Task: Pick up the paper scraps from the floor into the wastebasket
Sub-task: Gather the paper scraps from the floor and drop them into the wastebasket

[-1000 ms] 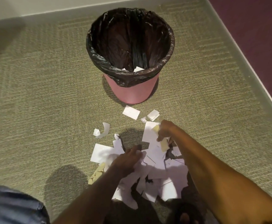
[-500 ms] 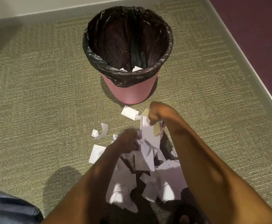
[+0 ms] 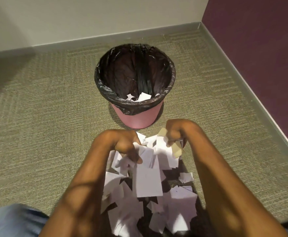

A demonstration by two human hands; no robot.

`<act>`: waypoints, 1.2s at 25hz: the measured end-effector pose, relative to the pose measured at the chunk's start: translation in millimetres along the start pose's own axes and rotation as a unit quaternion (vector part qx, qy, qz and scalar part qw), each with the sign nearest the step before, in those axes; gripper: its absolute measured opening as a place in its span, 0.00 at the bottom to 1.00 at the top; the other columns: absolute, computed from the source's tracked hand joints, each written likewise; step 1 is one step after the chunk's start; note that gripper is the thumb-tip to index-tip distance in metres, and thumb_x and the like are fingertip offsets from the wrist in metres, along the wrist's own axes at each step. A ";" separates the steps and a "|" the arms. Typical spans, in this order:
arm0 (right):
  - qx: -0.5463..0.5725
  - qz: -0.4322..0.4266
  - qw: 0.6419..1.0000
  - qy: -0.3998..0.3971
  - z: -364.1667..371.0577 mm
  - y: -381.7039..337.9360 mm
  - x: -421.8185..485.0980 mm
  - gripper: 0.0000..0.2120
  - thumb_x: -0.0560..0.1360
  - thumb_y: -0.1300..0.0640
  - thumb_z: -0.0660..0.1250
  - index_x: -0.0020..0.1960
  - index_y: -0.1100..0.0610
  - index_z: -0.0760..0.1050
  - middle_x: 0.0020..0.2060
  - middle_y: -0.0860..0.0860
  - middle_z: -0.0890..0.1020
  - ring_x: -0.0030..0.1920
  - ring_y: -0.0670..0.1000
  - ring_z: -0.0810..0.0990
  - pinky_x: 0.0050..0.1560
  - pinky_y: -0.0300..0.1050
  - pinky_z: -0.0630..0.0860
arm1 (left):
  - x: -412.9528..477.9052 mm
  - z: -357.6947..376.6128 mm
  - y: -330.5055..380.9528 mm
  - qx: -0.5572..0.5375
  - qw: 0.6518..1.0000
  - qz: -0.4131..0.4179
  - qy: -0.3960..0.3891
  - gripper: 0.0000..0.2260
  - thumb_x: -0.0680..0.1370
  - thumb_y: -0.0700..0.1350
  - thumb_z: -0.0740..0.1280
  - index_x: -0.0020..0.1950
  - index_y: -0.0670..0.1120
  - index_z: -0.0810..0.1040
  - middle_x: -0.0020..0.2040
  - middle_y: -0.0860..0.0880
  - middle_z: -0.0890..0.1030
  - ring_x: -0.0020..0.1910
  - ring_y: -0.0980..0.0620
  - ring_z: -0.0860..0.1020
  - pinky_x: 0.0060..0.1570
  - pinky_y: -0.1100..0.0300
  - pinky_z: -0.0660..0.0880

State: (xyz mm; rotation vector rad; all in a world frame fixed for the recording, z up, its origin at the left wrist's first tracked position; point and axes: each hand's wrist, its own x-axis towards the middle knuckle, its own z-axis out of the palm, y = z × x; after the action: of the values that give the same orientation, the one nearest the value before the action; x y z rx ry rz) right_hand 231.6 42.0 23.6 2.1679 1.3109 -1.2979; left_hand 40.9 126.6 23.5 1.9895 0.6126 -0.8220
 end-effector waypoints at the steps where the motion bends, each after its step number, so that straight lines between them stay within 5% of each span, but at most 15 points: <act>1: -0.015 -0.007 1.000 -0.007 -6.3 -0.3 -7.5 0.24 0.72 0.56 0.75 0.62 0.68 0.75 0.60 0.58 0.80 0.46 0.56 0.78 0.48 0.48 0.77 | -17.4 -10.8 10.3 -0.019 1.000 0.004 -0.003 0.13 0.65 0.52 0.78 0.43 0.45 0.85 0.40 0.48 0.86 0.37 0.48 0.81 0.40 0.53 0.77; 4: -0.026 -0.034 0.999 -0.019 -25.4 -1.2 -29.4 0.25 0.72 0.52 0.76 0.61 0.67 0.75 0.55 0.56 0.82 0.47 0.56 0.79 0.49 0.48 0.78 | -69.8 -42.9 31.5 -0.083 0.995 0.048 0.036 0.10 0.69 0.44 0.78 0.45 0.40 0.85 0.41 0.40 0.86 0.36 0.49 0.81 0.38 0.54 0.77; 7: 0.011 -0.091 0.996 -0.007 -45.8 1.0 -52.8 0.15 0.71 0.52 0.76 0.45 0.62 0.75 0.34 0.51 0.78 0.35 0.52 0.76 0.39 0.45 0.75 | -112.5 -68.6 39.7 -0.168 0.975 0.100 0.104 0.07 0.67 0.40 0.76 0.43 0.38 0.85 0.38 0.39 0.85 0.34 0.49 0.83 0.32 0.62 0.77; 9: 0.097 -0.146 0.985 -0.002 -57.1 6.2 -68.9 0.13 0.71 0.56 0.76 0.40 0.63 0.75 0.30 0.52 0.77 0.31 0.52 0.73 0.34 0.41 0.71 | -122.3 -84.3 38.7 -0.227 0.953 0.129 0.155 0.06 0.65 0.39 0.75 0.40 0.40 0.86 0.38 0.41 0.85 0.33 0.50 0.83 0.31 0.65 0.77; 11: 0.219 -0.193 0.956 0.023 -66.9 15.3 -83.5 0.11 0.72 0.60 0.75 0.42 0.67 0.76 0.30 0.52 0.78 0.29 0.50 0.76 0.30 0.38 0.72 | -122.2 -100.4 38.4 -0.240 0.942 0.150 0.183 0.07 0.63 0.41 0.76 0.39 0.41 0.86 0.38 0.41 0.85 0.33 0.50 0.83 0.31 0.65 0.77; 14: 0.367 -0.252 0.894 0.055 -74.9 24.1 -93.7 0.10 0.69 0.62 0.74 0.46 0.66 0.78 0.36 0.54 0.85 0.36 0.51 0.84 0.40 0.44 0.77 | -116.1 -127.6 41.0 -0.203 0.951 0.146 0.182 0.09 0.63 0.44 0.79 0.37 0.41 0.84 0.34 0.43 0.84 0.28 0.51 0.81 0.26 0.64 0.76; 16: 0.459 -0.264 0.846 0.067 -75.5 25.6 -90.7 0.08 0.68 0.63 0.72 0.47 0.62 0.79 0.37 0.53 0.86 0.38 0.50 0.85 0.37 0.43 0.80 | -110.8 -146.9 46.4 -0.223 0.945 0.124 0.205 0.01 0.65 0.39 0.73 0.33 0.42 0.83 0.27 0.46 0.81 0.21 0.55 0.76 0.20 0.67 0.71; 19: 0.562 -0.244 0.784 0.104 -76.6 20.0 -77.2 0.11 0.69 0.65 0.72 0.51 0.62 0.79 0.40 0.53 0.86 0.40 0.50 0.86 0.34 0.41 0.80 | -100.1 -170.7 49.9 -0.223 0.934 0.113 0.255 0.06 0.65 0.39 0.72 0.38 0.39 0.80 0.26 0.48 0.81 0.21 0.57 0.76 0.20 0.68 0.70; 25: 0.651 -0.177 0.714 0.186 -74.4 -12.3 -45.7 0.13 0.71 0.69 0.72 0.55 0.63 0.78 0.47 0.58 0.86 0.45 0.55 0.86 0.39 0.49 0.83 | -58.2 -188.2 22.8 -0.296 0.905 0.039 0.302 0.10 0.68 0.36 0.73 0.49 0.38 0.81 0.43 0.43 0.86 0.39 0.50 0.85 0.40 0.57 0.83; 30: 0.692 -0.141 0.667 0.236 -72.0 -40.3 -30.1 0.12 0.71 0.68 0.73 0.53 0.62 0.78 0.45 0.58 0.85 0.37 0.53 0.86 0.40 0.53 0.84 | -20.6 -175.8 9.0 -0.351 0.850 -0.062 0.388 0.09 0.71 0.38 0.75 0.47 0.38 0.78 0.45 0.39 0.82 0.40 0.44 0.82 0.38 0.50 0.83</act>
State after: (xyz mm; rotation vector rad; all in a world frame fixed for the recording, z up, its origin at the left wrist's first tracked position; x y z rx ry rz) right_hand 232.5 92.7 95.3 3.5525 0.7264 -2.5192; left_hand 88.5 271.3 114.1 1.5232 1.2966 0.2121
